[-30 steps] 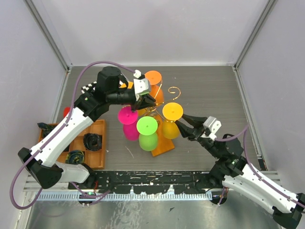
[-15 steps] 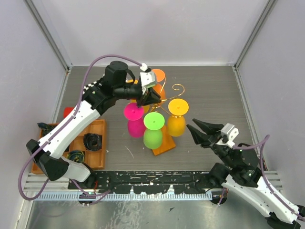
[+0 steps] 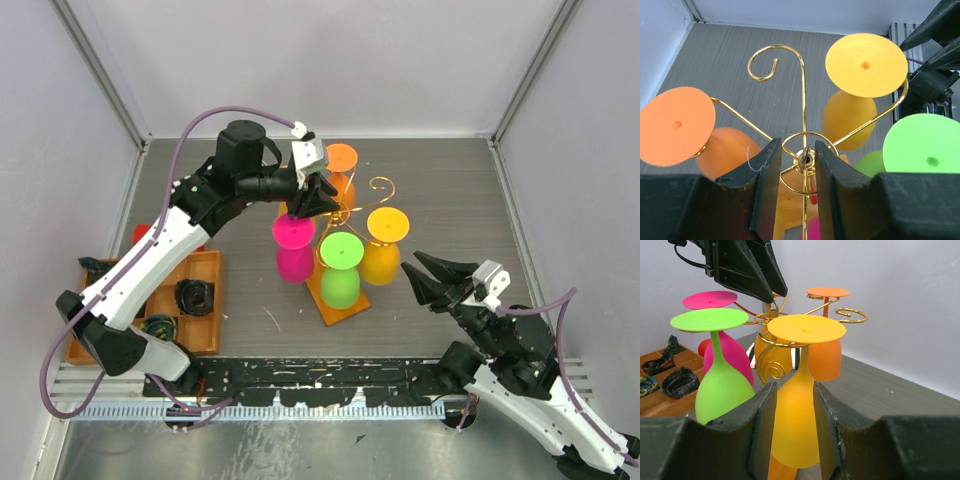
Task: Place the wine glass upside down on the wine glass rack
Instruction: Turn the wine glass upside down at the wine rack.
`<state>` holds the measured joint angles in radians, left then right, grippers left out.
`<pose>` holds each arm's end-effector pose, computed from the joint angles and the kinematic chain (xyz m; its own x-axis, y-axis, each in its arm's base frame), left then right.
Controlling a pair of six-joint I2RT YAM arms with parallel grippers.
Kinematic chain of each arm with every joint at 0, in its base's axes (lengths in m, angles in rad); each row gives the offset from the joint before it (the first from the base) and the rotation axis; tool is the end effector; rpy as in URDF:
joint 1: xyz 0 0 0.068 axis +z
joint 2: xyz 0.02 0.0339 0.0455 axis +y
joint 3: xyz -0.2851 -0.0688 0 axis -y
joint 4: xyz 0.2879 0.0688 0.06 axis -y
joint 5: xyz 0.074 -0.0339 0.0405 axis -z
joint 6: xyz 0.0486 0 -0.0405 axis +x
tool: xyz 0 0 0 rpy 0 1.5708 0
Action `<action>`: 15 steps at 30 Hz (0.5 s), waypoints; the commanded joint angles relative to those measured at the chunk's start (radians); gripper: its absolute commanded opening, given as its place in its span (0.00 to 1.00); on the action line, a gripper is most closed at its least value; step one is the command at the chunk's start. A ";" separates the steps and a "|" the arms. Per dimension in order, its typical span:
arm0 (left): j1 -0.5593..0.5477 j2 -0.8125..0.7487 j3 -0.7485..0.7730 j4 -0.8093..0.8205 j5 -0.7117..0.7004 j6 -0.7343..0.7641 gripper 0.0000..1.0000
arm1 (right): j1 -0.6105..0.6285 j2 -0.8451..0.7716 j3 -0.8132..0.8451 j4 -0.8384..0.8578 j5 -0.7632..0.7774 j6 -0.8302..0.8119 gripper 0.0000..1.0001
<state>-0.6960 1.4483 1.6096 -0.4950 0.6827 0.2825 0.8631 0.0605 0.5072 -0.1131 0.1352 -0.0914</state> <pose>0.2606 -0.2577 0.4653 0.0248 0.2611 -0.9650 0.9871 0.1462 0.0649 0.0600 0.0600 0.3492 0.2731 0.1801 -0.9450 -0.6479 0.7605 -0.0423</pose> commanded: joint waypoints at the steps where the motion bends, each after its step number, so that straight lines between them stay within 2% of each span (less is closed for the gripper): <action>1: 0.003 -0.033 0.039 0.032 0.011 -0.020 0.40 | 0.002 -0.013 0.024 0.015 0.034 0.016 0.41; 10: 0.003 -0.082 0.039 0.107 -0.134 -0.090 0.44 | 0.002 -0.011 0.032 0.002 0.107 0.066 0.41; 15: 0.003 -0.144 0.021 0.122 -0.327 -0.140 0.49 | 0.002 0.002 0.042 -0.025 0.157 0.079 0.41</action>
<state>-0.6960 1.3739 1.6142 -0.4255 0.5266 0.1974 0.8631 0.0605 0.5072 -0.1459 0.2268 -0.0387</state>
